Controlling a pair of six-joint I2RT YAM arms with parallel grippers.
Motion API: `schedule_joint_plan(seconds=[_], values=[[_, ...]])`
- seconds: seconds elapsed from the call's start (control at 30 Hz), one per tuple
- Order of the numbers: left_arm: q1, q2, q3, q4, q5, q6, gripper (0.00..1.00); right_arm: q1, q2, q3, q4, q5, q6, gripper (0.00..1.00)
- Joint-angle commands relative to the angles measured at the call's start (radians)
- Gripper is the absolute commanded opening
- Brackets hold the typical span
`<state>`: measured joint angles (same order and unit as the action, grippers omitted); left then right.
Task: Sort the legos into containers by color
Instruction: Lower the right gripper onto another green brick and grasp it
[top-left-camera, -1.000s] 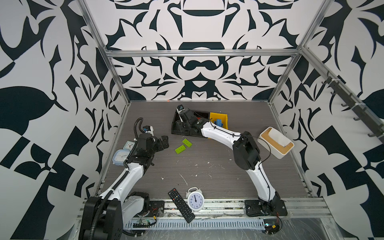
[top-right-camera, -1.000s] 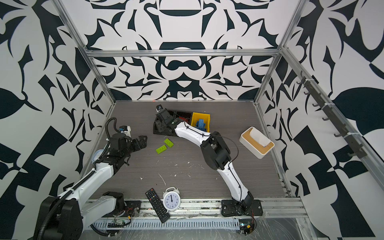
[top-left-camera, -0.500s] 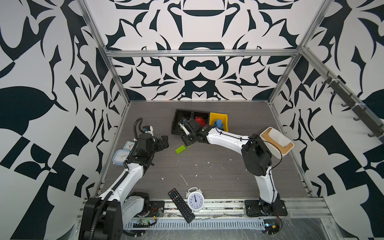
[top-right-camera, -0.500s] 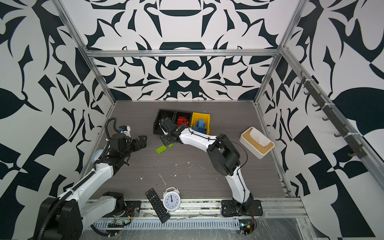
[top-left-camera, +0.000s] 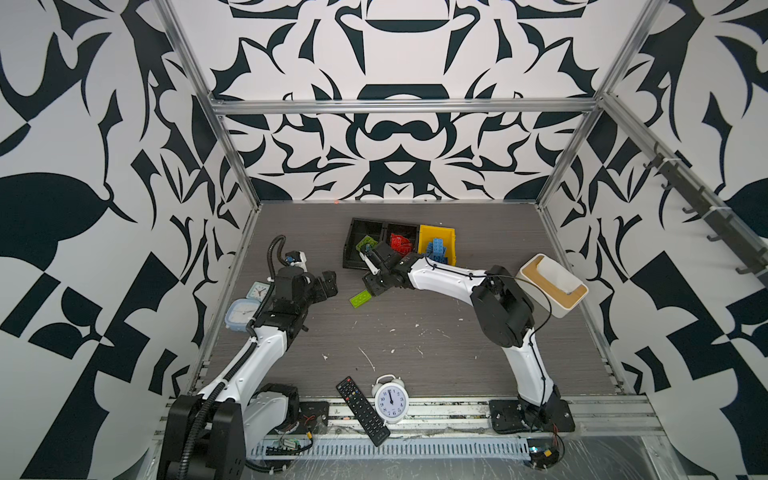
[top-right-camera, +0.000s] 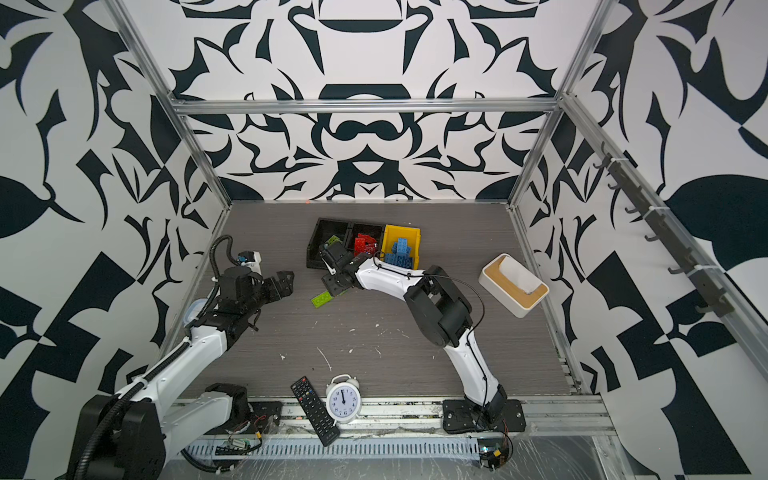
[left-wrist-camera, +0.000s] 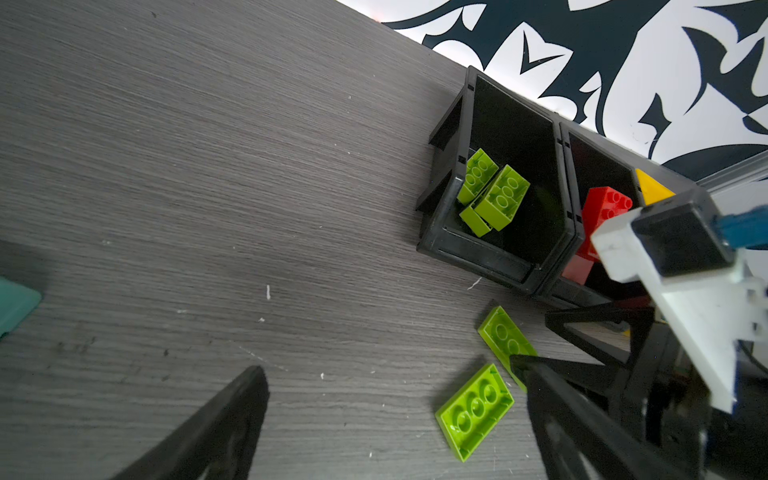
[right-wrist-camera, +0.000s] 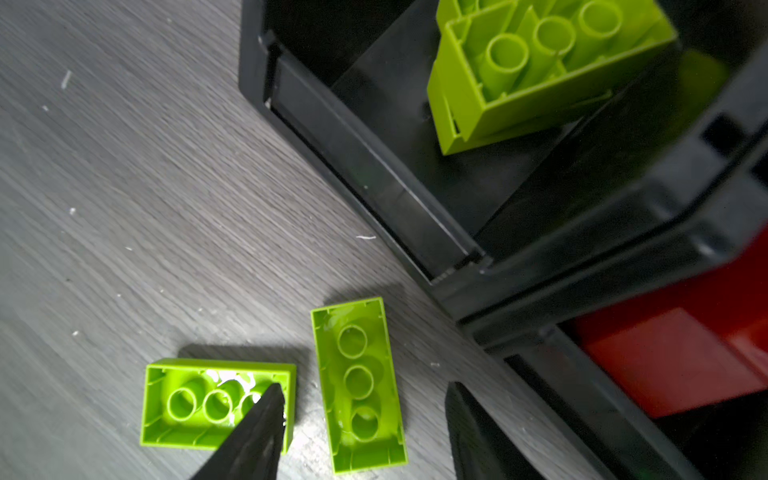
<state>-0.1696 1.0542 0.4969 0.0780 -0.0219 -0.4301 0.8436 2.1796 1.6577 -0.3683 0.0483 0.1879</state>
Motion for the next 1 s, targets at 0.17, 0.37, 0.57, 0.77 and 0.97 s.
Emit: schedule_joint_plan(seconds=[0.17,0.37,0.57,0.77,0.97], values=[[0.004,-0.003,-0.008,-0.002,-0.006,-0.004,1.0,-0.011,0.026,0.052,0.008,0.035,-0.004,0.64],[0.004,-0.002,-0.008,-0.002,-0.007,-0.002,1.0,-0.011,0.049,0.058,0.006,0.033,-0.005,0.63],[0.003,0.0,-0.008,-0.001,-0.009,-0.002,1.0,-0.011,0.061,0.061,0.01,0.018,-0.004,0.58],[0.003,0.0,-0.009,0.002,-0.011,-0.003,1.0,-0.011,0.055,0.051,0.019,0.001,-0.003,0.46],[0.004,0.001,-0.005,-0.003,-0.006,-0.005,1.0,-0.011,0.034,0.03,0.032,0.015,-0.004,0.37]])
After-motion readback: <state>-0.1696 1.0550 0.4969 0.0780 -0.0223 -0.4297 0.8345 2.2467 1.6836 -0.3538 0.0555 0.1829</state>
